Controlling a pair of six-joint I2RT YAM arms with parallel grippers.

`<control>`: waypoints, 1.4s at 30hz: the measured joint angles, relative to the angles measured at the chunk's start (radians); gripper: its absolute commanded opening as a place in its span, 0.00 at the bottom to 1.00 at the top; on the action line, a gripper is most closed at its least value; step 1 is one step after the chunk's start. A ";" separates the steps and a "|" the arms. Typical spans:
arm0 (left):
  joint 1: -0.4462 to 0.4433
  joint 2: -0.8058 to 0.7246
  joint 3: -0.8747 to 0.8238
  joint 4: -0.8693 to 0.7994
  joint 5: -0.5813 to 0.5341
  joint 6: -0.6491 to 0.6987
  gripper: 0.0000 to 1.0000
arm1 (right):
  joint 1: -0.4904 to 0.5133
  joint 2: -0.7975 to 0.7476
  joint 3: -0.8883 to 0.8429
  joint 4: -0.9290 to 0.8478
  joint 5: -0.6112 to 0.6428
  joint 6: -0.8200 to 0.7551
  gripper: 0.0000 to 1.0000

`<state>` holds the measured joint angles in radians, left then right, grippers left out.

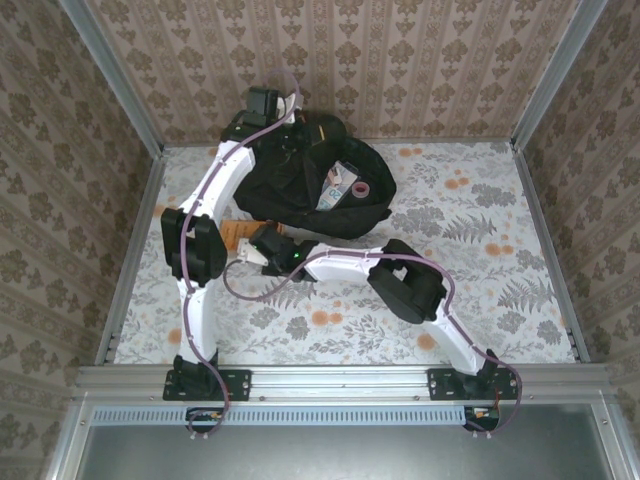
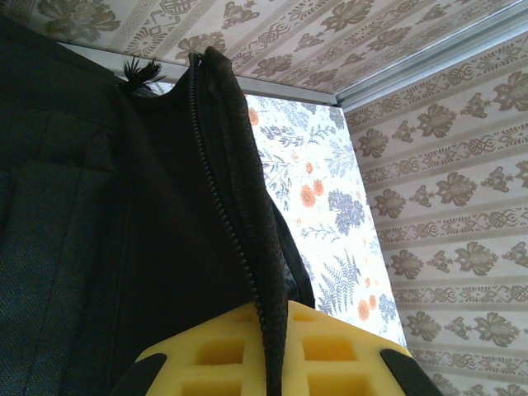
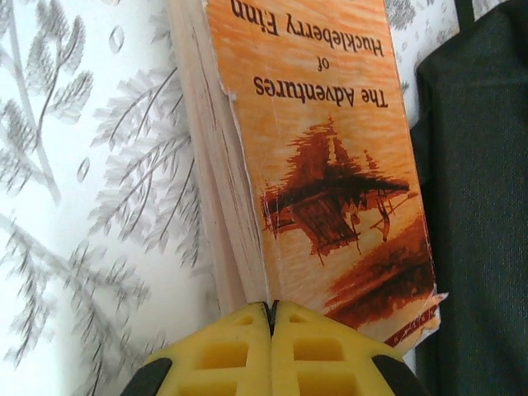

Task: Pack the student bag

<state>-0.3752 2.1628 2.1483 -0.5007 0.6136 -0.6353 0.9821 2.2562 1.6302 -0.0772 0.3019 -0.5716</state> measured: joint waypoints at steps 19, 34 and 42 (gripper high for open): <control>-0.100 0.012 -0.005 -0.036 0.034 0.010 0.52 | 0.306 -0.627 -0.768 -0.051 0.114 0.385 0.00; -0.076 -0.627 -0.579 -0.032 -0.158 0.018 0.72 | 0.328 -0.901 -0.863 -0.015 -0.085 0.614 0.65; -0.068 -1.119 -1.104 -0.049 -0.327 -0.117 0.73 | -0.054 -0.986 -0.728 -0.075 -0.284 0.790 0.57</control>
<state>-0.4427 1.0439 1.0443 -0.5495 0.2871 -0.7525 0.9283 1.2701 0.9024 -0.1524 0.0177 0.2184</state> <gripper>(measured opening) 0.726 0.579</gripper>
